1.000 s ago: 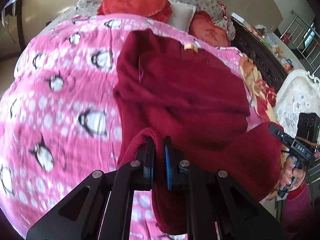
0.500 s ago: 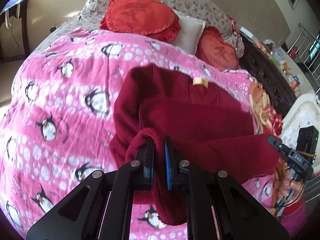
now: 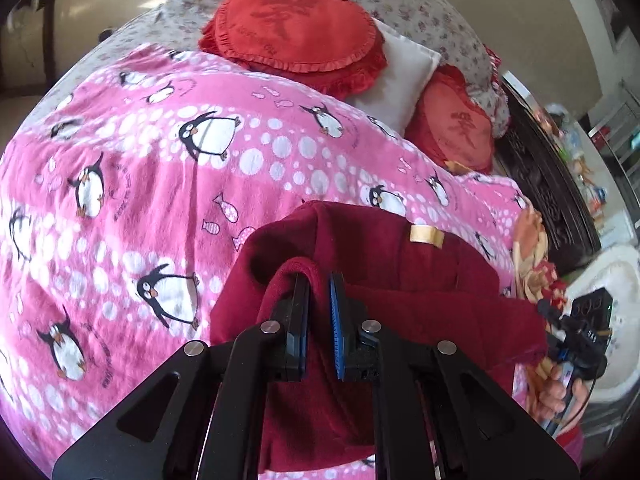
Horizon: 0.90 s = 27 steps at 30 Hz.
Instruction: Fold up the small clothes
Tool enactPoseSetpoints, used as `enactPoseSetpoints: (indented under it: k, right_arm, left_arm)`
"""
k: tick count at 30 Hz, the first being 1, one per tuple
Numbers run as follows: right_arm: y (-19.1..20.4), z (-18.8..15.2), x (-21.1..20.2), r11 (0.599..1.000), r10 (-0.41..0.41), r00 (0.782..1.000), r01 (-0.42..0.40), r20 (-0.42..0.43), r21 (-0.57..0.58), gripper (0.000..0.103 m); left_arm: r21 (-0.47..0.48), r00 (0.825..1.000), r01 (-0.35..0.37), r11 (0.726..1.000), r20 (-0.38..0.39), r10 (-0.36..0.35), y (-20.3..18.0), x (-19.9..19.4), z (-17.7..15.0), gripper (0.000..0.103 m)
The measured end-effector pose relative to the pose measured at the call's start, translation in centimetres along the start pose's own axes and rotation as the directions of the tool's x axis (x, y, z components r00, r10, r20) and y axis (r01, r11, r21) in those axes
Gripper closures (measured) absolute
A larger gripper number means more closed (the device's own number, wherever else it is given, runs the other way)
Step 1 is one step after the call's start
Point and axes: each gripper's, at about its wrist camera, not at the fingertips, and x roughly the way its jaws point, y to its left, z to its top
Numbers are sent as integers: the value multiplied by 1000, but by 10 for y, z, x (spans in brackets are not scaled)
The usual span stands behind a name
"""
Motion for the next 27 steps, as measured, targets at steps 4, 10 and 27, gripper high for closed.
enactPoseSetpoints:
  k: [4, 10, 27]
  right_arm:
    - [-3, -2, -44, 998, 1, 998, 3, 61, -66, 56]
    - [26, -51, -72, 923, -85, 996, 92, 33, -374, 56]
    - [42, -98, 27, 738, -272, 960, 164, -65, -654, 62]
  left_arm:
    - [93, 999, -30, 995, -17, 32, 0, -10, -6, 91]
    - [62, 990, -44, 997, 134, 36, 10, -48, -14, 40]
    - [317, 996, -29, 948, -74, 55, -23, 2, -99, 40]
